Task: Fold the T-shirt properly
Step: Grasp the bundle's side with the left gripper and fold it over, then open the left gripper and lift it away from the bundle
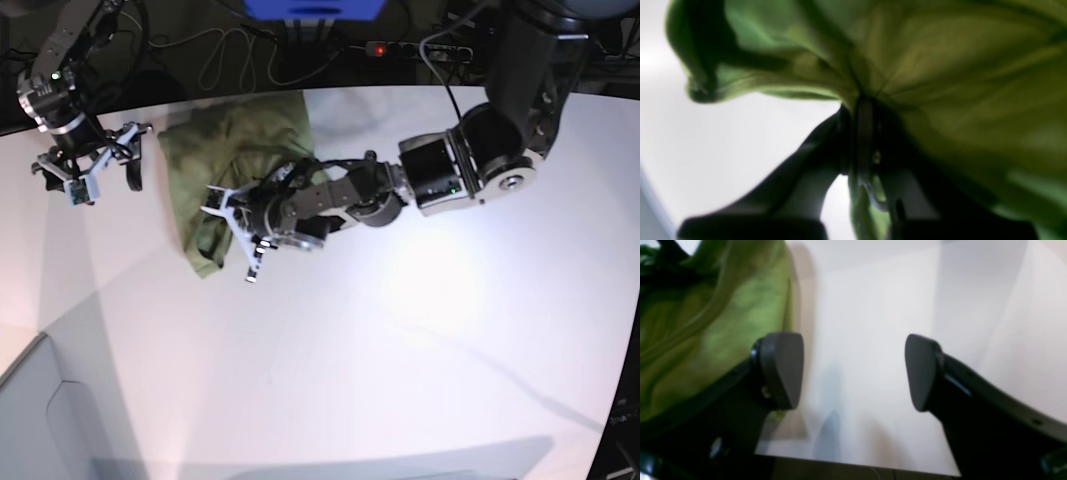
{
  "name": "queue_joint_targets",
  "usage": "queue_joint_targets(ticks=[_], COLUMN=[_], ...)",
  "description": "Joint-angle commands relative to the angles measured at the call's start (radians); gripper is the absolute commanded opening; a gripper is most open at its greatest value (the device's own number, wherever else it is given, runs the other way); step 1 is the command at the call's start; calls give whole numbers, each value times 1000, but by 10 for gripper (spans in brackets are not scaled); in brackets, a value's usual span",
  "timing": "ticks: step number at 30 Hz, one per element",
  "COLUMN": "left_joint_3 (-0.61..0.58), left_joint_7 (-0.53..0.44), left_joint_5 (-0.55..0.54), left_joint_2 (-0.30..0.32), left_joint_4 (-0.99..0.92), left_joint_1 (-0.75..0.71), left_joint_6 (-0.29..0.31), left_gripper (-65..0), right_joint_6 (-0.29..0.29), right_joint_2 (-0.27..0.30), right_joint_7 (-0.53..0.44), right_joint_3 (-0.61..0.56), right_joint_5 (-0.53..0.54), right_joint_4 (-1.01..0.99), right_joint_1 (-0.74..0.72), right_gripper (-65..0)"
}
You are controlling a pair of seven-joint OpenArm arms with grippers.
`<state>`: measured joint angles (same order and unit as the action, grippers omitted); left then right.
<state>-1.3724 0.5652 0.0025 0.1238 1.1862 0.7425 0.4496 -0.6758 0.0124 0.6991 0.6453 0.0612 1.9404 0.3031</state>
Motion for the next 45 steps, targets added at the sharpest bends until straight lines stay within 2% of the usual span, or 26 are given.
queue_joint_targets(ticks=[1,4,6,12,17,22,28,32,35,37,39,41,45], left_joint_3=[4,9,43,170,247,258,285,451,660,804,985,1172,1470], left_joint_7=[19,14,11,17,17,19,19,20,63,100,114,118,111], left_joint_5=[24,70,100,141,144,138,135,143,138,138,143,138,135], left_joint_2=[-6,-17,-20,-40,-23,21,135,178,218,225,231,231,210], left_joint_4=[4,4,10,25,87,120,211,309,413,475,525,568,613], left_joint_1=[24,25,25,35,33,33,-2,-84,-168,-235,-324,-415,-578], left_joint_6=[-2,-4,-4,-1,-1,-1,-2,-2,-2,-2,-4,-4,-4], left_gripper=[-574,-439,-405,-399,-398,-398,-398,-398,-398,-398,-398,-398,-398], right_joint_6=[-22,-22,-22,-22,-22,-22,-22,-22,-22,-22,-22,-22,-22], right_joint_2=[8,8,8,8,8,8,8,8,11,14,16,18,18], right_joint_7=[-20,-20,-20,-20,-20,-20,-20,-25,-25,-25,-25,-25,-25], right_joint_3=[5,6,6,6,1,0,0,-2,-3,-3,-3,-3,-6], right_joint_5=[16,16,16,16,16,16,16,16,16,16,16,16,16], right_joint_4=[18,18,18,18,18,17,4,-37,-85,-123,-172,-213,-263], right_joint_1=[0,0,0,0,0,-2,-8,-11,-43,-52,-78,-97,-111], right_gripper=[-196,-196,-196,-196,-196,-196,-196,-197,-200,-227,-287,-379,-568])
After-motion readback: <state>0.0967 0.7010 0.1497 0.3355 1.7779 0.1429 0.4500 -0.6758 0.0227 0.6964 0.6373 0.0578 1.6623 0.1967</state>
